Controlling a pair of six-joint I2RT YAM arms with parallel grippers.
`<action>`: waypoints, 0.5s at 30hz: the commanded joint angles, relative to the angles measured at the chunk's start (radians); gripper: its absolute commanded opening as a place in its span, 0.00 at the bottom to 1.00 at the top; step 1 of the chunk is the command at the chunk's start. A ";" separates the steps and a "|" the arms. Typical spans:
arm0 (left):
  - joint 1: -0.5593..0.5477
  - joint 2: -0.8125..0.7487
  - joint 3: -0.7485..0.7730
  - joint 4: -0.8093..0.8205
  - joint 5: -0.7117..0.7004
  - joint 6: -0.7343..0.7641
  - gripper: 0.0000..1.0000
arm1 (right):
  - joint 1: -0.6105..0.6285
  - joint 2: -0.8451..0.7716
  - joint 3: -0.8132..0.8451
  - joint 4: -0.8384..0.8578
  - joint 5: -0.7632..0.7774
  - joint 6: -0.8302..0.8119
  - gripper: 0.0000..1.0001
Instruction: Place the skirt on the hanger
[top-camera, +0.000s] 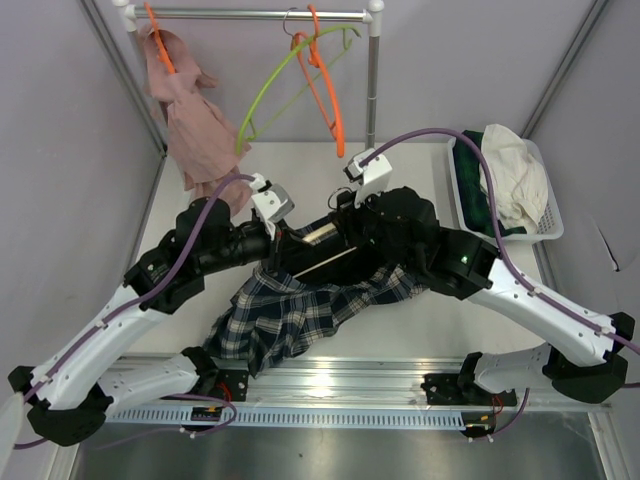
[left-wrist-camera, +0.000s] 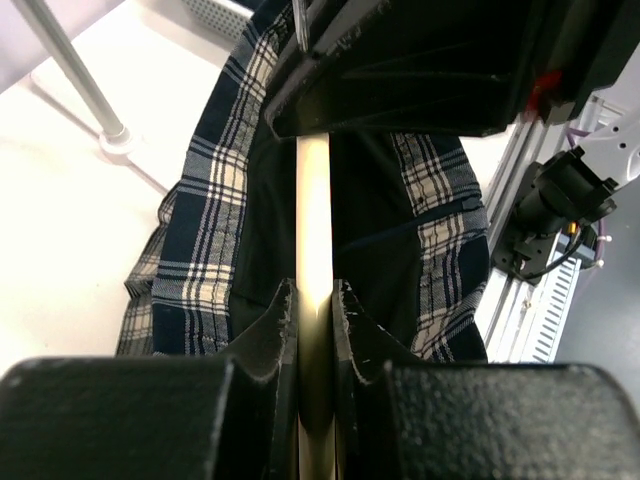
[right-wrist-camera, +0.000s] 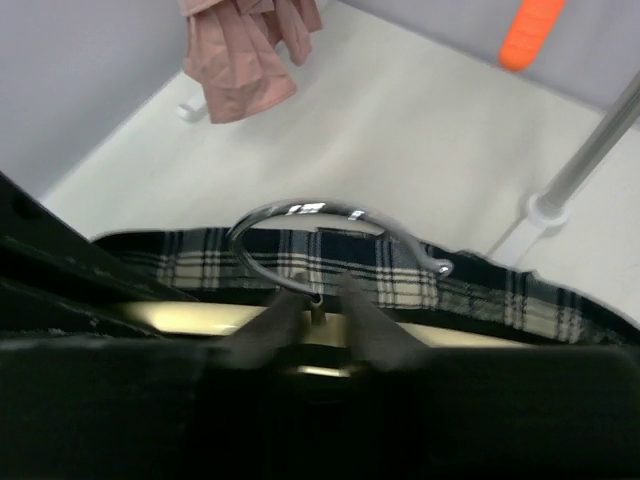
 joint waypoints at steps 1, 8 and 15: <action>-0.014 -0.059 -0.028 0.025 0.014 -0.047 0.00 | -0.035 -0.003 0.034 0.131 0.030 0.027 0.40; -0.014 -0.109 -0.080 0.016 -0.099 -0.101 0.00 | -0.066 -0.013 0.018 0.114 0.052 0.084 0.73; -0.009 -0.143 -0.086 -0.032 -0.234 -0.149 0.00 | -0.109 -0.055 -0.003 0.122 0.055 0.111 0.78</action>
